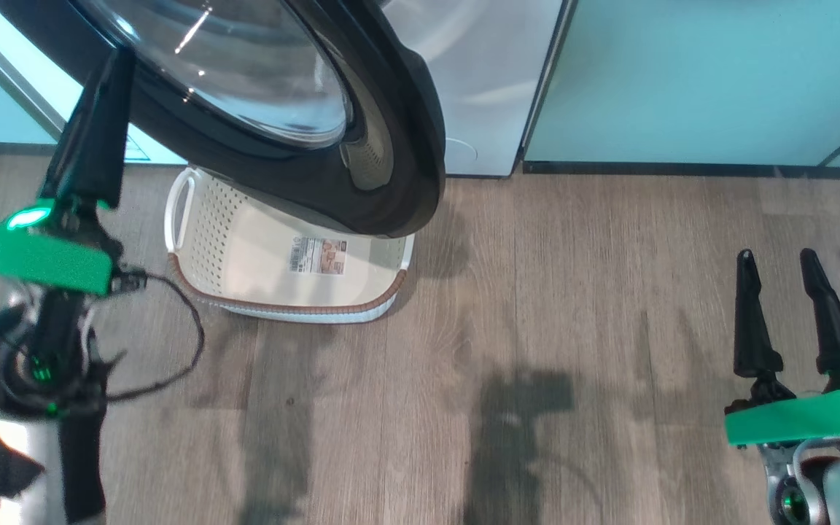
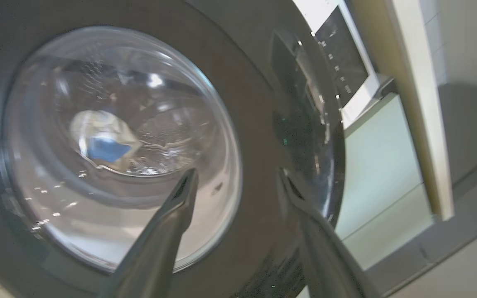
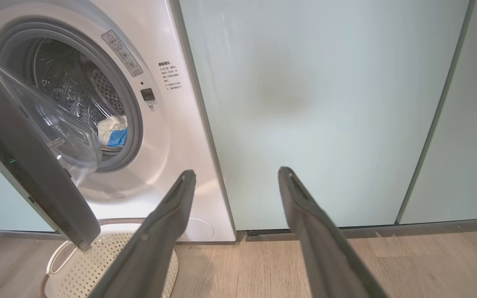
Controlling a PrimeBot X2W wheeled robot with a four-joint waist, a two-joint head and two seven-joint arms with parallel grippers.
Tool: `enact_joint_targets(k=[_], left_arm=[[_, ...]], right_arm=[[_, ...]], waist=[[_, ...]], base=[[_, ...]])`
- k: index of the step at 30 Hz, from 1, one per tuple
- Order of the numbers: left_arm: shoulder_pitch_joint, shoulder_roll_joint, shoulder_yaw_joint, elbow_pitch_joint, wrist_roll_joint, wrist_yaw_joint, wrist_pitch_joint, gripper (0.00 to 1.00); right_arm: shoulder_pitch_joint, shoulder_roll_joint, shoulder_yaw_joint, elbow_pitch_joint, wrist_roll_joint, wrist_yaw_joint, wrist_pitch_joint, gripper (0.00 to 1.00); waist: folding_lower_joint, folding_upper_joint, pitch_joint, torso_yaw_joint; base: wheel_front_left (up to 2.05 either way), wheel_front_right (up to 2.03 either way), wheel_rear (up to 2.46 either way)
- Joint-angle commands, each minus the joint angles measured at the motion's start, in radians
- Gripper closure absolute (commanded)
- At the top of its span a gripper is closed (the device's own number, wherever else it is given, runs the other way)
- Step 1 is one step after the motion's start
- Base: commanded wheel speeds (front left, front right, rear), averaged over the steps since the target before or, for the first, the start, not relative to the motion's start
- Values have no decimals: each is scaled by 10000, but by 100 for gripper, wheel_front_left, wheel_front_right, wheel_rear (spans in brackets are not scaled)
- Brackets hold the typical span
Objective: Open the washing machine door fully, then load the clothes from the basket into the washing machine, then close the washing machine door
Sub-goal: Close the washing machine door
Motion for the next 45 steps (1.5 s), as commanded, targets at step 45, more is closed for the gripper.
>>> enact_joint_targets(k=[45], left_arm=[[4585, -37, -2023, 56, 8566, 1463, -4213, 0]], right_arm=[[1316, -39, 418, -131, -270, -29, -93, 0]], waist=[[1, -1, -1553, 133]], base=[[0, 0, 0]])
